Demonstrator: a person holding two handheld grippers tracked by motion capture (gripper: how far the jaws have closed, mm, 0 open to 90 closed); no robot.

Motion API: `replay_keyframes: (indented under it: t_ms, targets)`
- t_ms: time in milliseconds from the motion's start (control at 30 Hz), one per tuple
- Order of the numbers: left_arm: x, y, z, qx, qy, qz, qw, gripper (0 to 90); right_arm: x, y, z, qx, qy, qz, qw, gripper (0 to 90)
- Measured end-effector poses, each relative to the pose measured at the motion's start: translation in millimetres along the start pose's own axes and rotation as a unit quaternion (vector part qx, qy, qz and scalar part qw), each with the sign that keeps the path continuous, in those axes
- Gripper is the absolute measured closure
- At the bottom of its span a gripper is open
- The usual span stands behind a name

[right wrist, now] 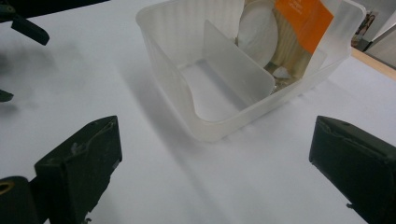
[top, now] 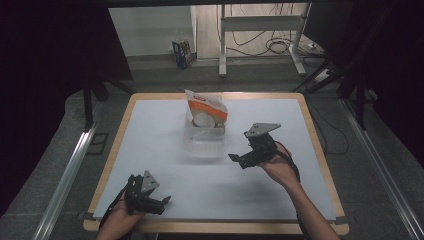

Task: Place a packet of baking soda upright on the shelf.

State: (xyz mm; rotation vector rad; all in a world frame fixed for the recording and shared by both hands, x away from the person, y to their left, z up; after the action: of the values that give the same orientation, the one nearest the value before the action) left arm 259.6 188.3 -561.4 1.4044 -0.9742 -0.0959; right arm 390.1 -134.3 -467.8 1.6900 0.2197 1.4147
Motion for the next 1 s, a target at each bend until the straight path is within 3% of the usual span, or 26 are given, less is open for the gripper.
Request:
replay_keyframes:
  t_ms: [533, 1000]
  targets:
    - [-0.1, 0.3, -0.9, -0.004, 0.003, 0.003, 1.0, 4.0, -6.4, 16.3, -8.3, -0.005, -0.002, 0.011, 0.9999, 1.9]
    - [0.3, 0.2, -1.0, -0.004, 0.003, 0.003, 1.0, 4.0, -26.1, 23.5, -15.2, -0.006, -0.014, 0.003, 0.9999, 1.9]
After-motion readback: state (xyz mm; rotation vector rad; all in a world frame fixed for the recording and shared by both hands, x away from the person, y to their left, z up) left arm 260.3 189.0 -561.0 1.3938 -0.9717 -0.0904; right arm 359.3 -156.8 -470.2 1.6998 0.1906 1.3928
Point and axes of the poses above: each handheld gripper's, and its own axes: y roughly backward along the jaws, x roughly out of its top, z roughly to its right, the point moved 4 cm from there along -y, roughly forward along the jaws, and after that the axes turned 9 degrees about -z, right-handed, at the moved point
